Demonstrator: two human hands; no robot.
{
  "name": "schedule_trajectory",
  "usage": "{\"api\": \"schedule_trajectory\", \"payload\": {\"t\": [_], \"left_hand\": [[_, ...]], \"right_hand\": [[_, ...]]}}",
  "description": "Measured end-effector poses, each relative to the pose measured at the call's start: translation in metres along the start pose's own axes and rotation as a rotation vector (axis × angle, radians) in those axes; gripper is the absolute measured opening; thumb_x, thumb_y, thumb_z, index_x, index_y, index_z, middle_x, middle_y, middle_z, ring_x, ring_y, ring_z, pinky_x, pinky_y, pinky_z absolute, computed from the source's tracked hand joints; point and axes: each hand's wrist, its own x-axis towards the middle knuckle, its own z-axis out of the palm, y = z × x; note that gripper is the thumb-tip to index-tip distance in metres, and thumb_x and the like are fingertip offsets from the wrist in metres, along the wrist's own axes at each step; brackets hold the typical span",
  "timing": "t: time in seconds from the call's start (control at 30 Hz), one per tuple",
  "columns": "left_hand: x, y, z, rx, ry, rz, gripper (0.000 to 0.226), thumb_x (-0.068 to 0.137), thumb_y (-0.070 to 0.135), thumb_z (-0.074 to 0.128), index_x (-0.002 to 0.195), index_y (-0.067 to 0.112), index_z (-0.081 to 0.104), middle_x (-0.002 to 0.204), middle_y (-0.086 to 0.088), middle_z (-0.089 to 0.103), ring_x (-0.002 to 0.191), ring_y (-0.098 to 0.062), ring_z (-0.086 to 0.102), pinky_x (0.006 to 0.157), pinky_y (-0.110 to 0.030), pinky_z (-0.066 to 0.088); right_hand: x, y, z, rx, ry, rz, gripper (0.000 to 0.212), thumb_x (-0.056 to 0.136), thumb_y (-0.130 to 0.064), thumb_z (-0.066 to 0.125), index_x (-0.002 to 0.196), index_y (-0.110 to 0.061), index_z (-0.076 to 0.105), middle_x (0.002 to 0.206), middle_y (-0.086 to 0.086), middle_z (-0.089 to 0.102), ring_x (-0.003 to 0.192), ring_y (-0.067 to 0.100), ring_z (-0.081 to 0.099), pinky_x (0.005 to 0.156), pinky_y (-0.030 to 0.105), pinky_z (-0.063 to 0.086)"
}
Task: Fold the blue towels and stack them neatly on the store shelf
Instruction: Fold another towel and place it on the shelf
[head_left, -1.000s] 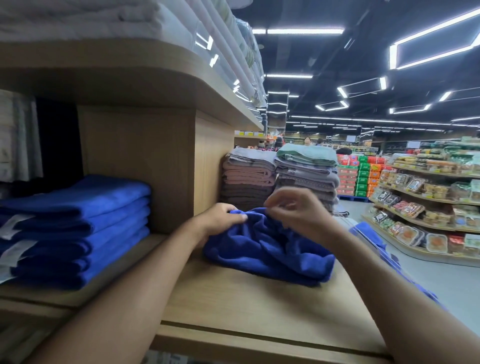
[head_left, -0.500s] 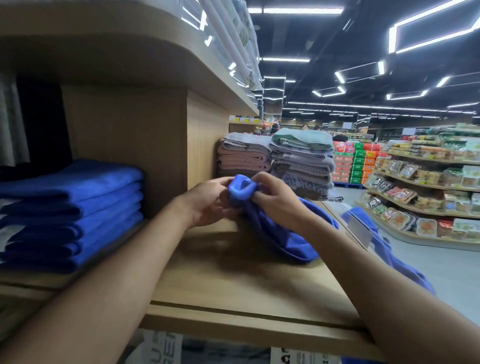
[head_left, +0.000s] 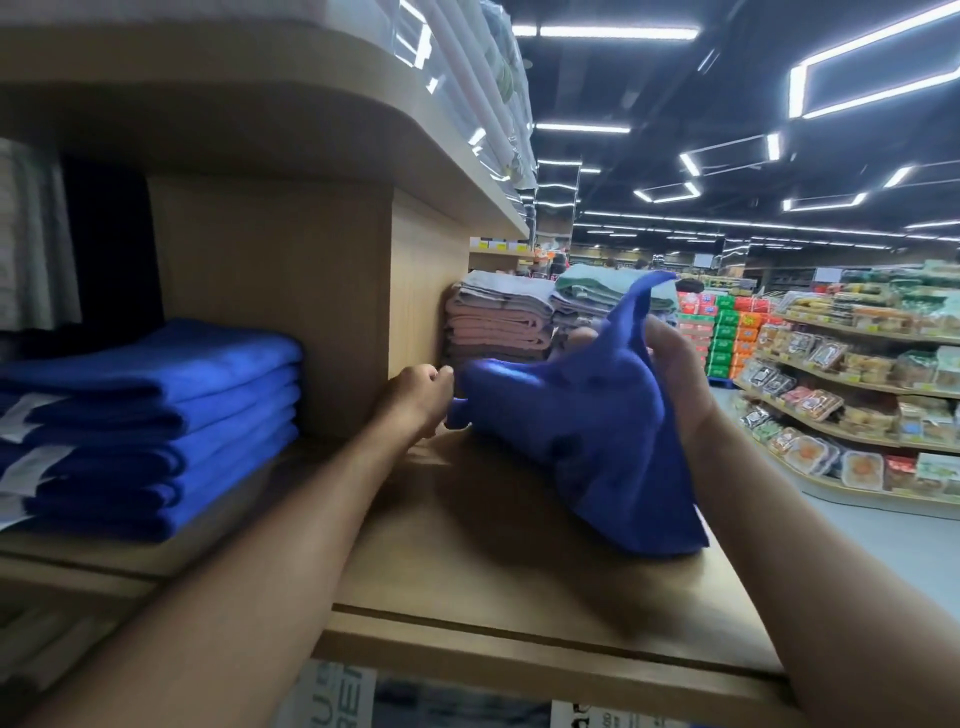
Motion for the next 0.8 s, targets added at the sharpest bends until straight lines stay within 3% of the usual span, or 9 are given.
{"api": "schedule_trajectory", "payload": {"t": [0.07,0.17,0.27,0.4,0.47,0.57,0.63,0.7,0.8], "left_hand": [[-0.002,0.003,-0.003,-0.186,-0.097,-0.204,0.044,0.096,0.045,0.035,0.088,0.011,0.062,0.069,-0.008,0.07,0.051,-0.024,0.061,0.054,-0.024,0.038],[-0.004,-0.002,-0.003,-0.231,-0.249,-0.291,0.053,0.096,0.06,0.04,0.096,0.01,0.06,0.083,-0.009,0.076,0.053,-0.021,0.068,0.046,-0.019,0.043],[-0.002,-0.013,0.003,-0.065,-0.279,-0.176,0.035,0.09,0.045,0.067,0.091,0.01,0.061,0.086,-0.007,0.069,0.062,-0.02,0.067,0.047,-0.021,0.045],[0.0,-0.019,0.003,0.252,-0.237,-0.05,0.044,0.083,0.048,0.075,0.076,0.01,0.053,0.064,-0.012,0.06,0.056,-0.026,0.056,0.05,-0.023,0.036],[-0.003,-0.017,0.002,0.296,-0.267,-0.038,0.055,0.081,0.063,0.07,0.074,0.01,0.056,0.064,-0.008,0.064,0.051,-0.024,0.058,0.046,-0.02,0.035],[-0.007,-0.011,0.004,0.266,-0.264,-0.037,0.062,0.079,0.075,0.062,0.077,0.013,0.061,0.067,0.003,0.072,0.039,-0.012,0.061,0.037,-0.012,0.035],[-0.008,-0.007,0.006,0.257,-0.331,0.003,0.07,0.071,0.085,0.056,0.085,0.017,0.063,0.076,0.004,0.076,0.044,-0.011,0.063,0.044,-0.017,0.04],[-0.014,-0.003,0.009,0.225,-0.472,0.072,0.081,0.057,0.093,0.058,0.09,0.02,0.067,0.077,0.009,0.076,0.051,-0.014,0.058,0.05,-0.022,0.04],[-0.02,-0.001,0.013,0.322,-0.613,0.217,0.062,0.059,0.08,0.075,0.092,0.027,0.075,0.087,0.003,0.075,0.066,-0.016,0.058,0.058,-0.031,0.045]], "right_hand": [[-0.005,-0.007,-0.002,0.216,-0.434,0.214,0.046,0.101,-0.035,0.049,0.103,0.008,0.066,0.098,0.01,0.077,0.093,0.018,0.072,0.088,0.024,0.054],[0.0,-0.001,-0.013,0.033,-0.394,0.513,0.068,0.09,-0.06,0.058,0.105,0.005,0.072,0.105,0.025,0.073,0.09,0.033,0.073,0.081,0.039,0.058],[0.003,0.019,-0.017,-0.73,-0.084,0.403,0.033,0.082,-0.049,0.075,0.096,-0.02,0.078,0.104,0.009,0.074,0.068,0.016,0.069,0.06,0.026,0.053],[0.006,0.04,-0.026,-1.686,-0.127,0.364,0.032,0.074,-0.054,0.08,0.097,-0.034,0.071,0.088,-0.013,0.069,0.081,0.009,0.064,0.066,0.026,0.046],[0.009,0.04,-0.031,-1.638,-0.067,0.345,0.021,0.078,-0.042,0.076,0.079,-0.021,0.07,0.066,-0.007,0.063,0.063,0.011,0.058,0.055,0.025,0.042],[0.02,0.04,-0.037,-0.988,0.334,0.271,0.01,0.088,-0.012,0.059,0.08,-0.013,0.066,0.066,0.009,0.064,0.049,0.016,0.063,0.044,0.024,0.05],[0.026,0.036,-0.05,-0.787,0.611,0.072,0.029,0.086,-0.002,0.053,0.112,-0.009,0.066,0.107,0.023,0.068,0.093,0.034,0.072,0.077,0.044,0.062],[0.028,0.031,-0.061,-0.877,0.743,-0.047,0.06,0.084,-0.005,0.058,0.143,-0.01,0.046,0.147,0.019,0.043,0.133,0.031,0.047,0.111,0.04,0.042],[0.025,0.029,-0.059,-1.033,0.724,-0.102,0.076,0.085,-0.014,0.067,0.153,-0.013,0.033,0.161,0.011,0.019,0.143,0.022,0.028,0.107,0.029,0.029]]}}
